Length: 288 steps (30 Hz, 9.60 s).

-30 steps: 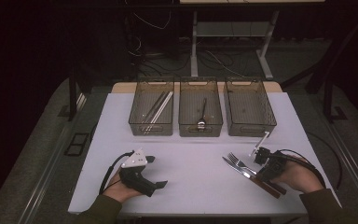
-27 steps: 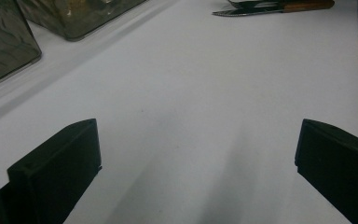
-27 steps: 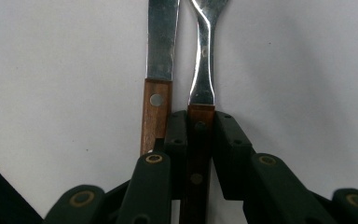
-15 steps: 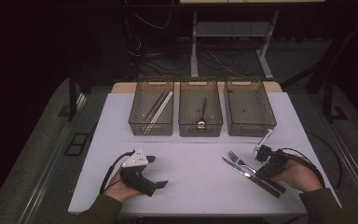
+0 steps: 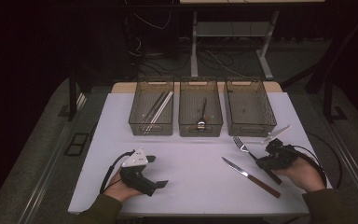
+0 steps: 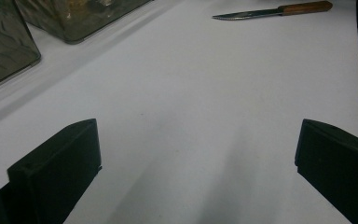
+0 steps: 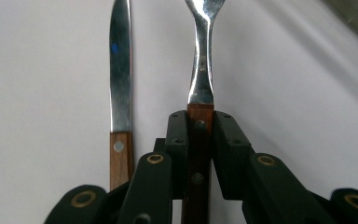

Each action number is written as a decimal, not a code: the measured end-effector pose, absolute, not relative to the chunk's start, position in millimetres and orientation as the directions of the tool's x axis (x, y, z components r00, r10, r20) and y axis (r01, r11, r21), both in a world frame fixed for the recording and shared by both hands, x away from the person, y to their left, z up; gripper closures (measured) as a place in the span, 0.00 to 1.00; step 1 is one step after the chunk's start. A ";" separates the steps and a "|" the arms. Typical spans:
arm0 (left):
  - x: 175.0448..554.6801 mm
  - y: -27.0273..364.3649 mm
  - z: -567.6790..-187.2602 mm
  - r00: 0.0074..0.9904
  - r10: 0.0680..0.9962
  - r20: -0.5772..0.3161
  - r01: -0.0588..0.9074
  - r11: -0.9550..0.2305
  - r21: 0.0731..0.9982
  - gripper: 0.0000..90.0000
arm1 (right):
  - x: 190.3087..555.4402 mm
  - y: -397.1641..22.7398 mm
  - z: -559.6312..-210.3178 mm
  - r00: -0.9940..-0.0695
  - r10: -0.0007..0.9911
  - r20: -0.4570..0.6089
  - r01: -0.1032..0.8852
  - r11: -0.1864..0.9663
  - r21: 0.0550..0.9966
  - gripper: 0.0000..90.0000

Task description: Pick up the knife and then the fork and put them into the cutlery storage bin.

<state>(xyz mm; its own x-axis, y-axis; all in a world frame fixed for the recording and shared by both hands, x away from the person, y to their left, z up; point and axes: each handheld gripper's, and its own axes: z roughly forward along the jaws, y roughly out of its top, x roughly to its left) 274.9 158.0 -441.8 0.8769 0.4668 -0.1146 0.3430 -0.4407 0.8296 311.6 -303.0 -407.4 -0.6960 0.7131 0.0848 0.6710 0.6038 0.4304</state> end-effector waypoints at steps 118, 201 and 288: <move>273.4 161.2 -440.5 0.877 0.469 -0.107 0.335 -0.436 0.835 0.00 | 345.2 -313.1 -379.2 -0.636 0.754 0.162 0.565 0.313 0.763 0.37; 271.8 157.3 -441.4 0.886 0.453 -0.101 0.325 -0.450 0.832 0.00 | 300.8 -244.6 -418.1 -0.818 0.575 0.021 0.573 0.810 0.120 0.86; 271.1 156.5 -441.0 0.885 0.453 -0.110 0.327 -0.435 0.839 0.00 | 390.3 -321.9 -330.2 -0.456 0.877 0.153 0.503 0.111 0.857 0.86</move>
<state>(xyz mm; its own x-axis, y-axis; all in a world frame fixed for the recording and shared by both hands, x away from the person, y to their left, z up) 271.1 156.5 -441.0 0.8848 0.4529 -0.1097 0.3267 -0.4350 0.8391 390.3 -321.9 -330.2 -0.4557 0.8768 0.1535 0.5030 0.1114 0.8570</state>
